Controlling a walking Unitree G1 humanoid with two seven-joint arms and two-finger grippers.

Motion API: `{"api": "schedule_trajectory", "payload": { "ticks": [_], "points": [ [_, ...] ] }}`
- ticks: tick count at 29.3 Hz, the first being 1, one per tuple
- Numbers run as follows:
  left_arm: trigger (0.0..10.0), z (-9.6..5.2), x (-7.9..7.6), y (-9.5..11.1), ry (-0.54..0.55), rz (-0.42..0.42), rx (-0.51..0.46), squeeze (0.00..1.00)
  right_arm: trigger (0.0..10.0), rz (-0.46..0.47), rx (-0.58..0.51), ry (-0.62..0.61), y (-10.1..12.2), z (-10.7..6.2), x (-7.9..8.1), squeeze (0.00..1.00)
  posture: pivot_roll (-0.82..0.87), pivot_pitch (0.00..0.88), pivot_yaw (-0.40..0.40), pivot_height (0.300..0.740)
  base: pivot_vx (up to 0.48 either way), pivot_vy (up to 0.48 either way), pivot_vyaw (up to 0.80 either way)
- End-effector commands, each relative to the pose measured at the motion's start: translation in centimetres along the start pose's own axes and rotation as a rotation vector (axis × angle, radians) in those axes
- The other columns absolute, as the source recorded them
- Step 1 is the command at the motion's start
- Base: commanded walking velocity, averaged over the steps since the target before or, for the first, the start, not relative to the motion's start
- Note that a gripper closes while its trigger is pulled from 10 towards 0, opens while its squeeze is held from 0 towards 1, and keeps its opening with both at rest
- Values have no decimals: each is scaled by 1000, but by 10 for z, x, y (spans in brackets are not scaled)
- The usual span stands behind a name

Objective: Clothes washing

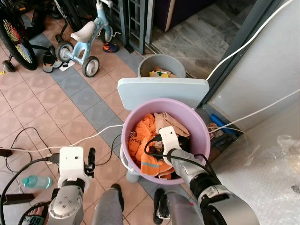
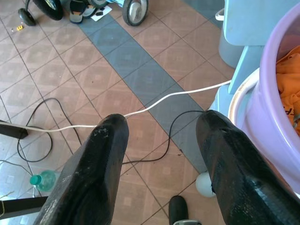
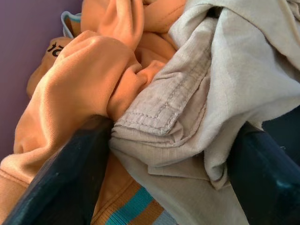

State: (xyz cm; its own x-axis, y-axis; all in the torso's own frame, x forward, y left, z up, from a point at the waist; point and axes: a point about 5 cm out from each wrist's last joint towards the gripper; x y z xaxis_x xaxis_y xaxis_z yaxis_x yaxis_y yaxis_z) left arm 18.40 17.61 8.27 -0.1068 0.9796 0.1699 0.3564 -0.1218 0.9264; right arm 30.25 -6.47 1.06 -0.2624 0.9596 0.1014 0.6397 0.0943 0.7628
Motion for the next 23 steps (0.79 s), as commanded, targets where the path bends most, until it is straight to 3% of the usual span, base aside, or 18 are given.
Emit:
{"api": "schedule_trajectory", "payload": {
  "ticks": [1, 12, 23],
  "points": [
    [10000, -4, 1, 0, 1, 7, 11, 0, 0, 50, 38, -11, -9, 1, 0, 0, 216, 317, -54, 740, 0, 0, 0],
    [10000, 3, -2, 1, 5, 0, 15, 0, 0, 238, 20, -80, -8, 0, -19, 0, 201, 300, -55, 740, 0, 0, 0],
    [10000, 9, -1, 2, 26, -21, 11, 0, 0, 289, -74, -85, 14, 1, -20, 0, 200, 276, -62, 740, 0, 0, 0]
  ]
}}
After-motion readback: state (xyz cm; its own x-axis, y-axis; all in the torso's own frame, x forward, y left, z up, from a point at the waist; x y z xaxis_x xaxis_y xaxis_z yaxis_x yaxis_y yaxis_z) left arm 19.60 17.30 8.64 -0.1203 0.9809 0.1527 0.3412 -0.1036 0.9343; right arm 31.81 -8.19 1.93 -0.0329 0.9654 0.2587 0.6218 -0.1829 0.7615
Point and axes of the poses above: a point about 5 cm out from each wrist's last joint towards the gripper, its own z axis pointing out of the wrist towards the gripper, its own y axis along the axis of the wrist's last joint, x = y × z, and after that the axes turned 3 degrees about z, right-handed
